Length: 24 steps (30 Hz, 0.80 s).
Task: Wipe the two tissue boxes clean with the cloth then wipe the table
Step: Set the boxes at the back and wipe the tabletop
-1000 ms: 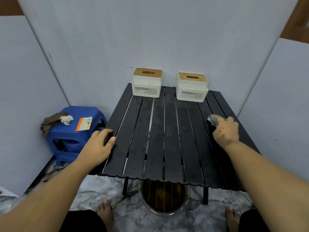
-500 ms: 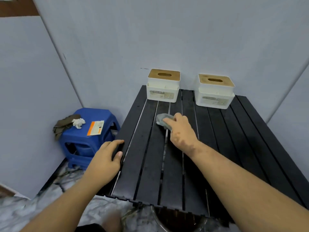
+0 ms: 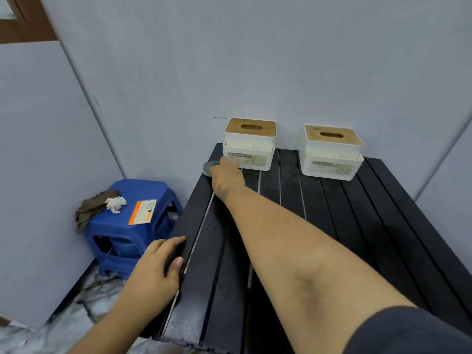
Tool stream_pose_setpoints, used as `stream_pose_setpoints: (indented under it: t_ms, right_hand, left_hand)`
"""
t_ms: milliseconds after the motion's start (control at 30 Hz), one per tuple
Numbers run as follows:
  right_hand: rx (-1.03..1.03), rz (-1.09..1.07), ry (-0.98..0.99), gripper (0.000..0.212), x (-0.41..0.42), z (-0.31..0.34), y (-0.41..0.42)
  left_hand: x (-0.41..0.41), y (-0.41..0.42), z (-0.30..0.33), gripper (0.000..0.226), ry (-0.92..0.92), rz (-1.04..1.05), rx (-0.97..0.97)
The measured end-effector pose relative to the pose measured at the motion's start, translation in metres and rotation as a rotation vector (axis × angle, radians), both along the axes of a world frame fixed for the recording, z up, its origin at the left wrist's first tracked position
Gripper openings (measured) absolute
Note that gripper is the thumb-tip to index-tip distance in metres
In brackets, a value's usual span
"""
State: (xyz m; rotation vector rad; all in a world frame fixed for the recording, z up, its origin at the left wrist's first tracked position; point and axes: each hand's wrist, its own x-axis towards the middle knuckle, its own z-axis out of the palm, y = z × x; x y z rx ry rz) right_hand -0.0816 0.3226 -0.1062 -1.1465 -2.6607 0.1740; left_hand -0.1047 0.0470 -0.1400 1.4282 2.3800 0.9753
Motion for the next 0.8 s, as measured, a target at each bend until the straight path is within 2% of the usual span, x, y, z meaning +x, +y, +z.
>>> stream_pose_setpoints:
  t_ms: [133,333,433,500,633,800]
  right_hand:
    - [-0.058,-0.149,0.024,0.041,0.062,-0.005,0.021]
    - [0.025,-0.437,-0.137,0.033,0.233,-0.017,0.067]
    - [0.018,-0.574,-0.155,0.033,0.318,-0.018,0.062]
    - [-0.014,-0.593,-0.115,0.034,0.358,-0.021,0.046]
    - [0.019,-0.456,-0.047,0.046,0.369,-0.028,-0.019]
    - [-0.075,0.152,0.078,0.063,0.333,-0.028,-0.169]
  left_hand:
    - [-0.001,0.001,0.0,0.042,-0.006,-0.003,-0.022]
    - [0.002,0.001,0.001,0.04,-0.012,-0.012,-0.034]
    - [0.003,0.001,0.001,0.04,-0.003,-0.008,-0.055]
    - [0.003,0.002,0.002,0.04,0.007,-0.015,-0.081]
    - [0.003,0.006,0.003,0.04,0.02,-0.007,-0.123]
    - [0.0,0.004,0.006,0.039,0.035,-0.01,-0.165]
